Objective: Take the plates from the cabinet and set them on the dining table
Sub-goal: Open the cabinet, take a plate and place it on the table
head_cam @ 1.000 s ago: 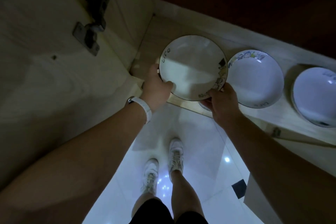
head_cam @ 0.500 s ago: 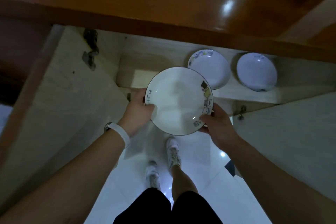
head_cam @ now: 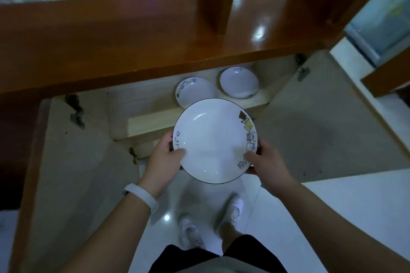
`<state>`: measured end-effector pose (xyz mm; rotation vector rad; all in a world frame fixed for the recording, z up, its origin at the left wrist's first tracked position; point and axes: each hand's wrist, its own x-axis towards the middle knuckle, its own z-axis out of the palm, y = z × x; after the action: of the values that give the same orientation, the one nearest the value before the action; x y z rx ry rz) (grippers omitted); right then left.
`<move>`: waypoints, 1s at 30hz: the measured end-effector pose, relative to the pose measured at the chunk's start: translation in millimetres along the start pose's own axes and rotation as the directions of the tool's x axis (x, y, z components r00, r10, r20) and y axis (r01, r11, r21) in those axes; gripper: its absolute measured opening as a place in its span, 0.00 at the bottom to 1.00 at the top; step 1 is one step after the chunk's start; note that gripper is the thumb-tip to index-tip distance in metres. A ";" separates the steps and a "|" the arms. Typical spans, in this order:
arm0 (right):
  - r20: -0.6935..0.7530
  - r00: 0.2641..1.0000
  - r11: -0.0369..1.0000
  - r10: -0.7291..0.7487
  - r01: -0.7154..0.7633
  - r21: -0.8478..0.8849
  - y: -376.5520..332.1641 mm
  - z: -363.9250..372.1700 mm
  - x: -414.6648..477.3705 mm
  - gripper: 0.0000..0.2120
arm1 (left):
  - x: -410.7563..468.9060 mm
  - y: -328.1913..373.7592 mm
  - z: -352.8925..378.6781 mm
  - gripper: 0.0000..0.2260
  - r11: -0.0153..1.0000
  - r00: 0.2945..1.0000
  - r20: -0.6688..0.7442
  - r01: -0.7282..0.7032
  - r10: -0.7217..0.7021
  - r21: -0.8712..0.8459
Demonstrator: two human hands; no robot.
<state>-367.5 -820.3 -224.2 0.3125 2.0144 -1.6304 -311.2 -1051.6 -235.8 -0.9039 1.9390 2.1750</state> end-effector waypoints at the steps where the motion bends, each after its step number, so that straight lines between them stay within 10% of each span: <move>1: -0.016 1.000 1.000 0.000 0.001 0.019 -2.5 -7.6 -9.6 0.18 | -5.4 4.5 8.0 0.21 1.000 1.000 0.019 -0.010 0.009 0.006; 30: -0.589 0.807 0.880 0.041 0.250 0.404 119.9 -384.3 -291.4 0.18 | -233.4 -5.7 420.2 0.18 0.972 0.791 0.612 -0.166 0.030 0.168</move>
<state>-162.3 -380.3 -117.9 1.0069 2.0365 -2.3062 -270.1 -586.6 -121.1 -0.0352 1.8449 1.9116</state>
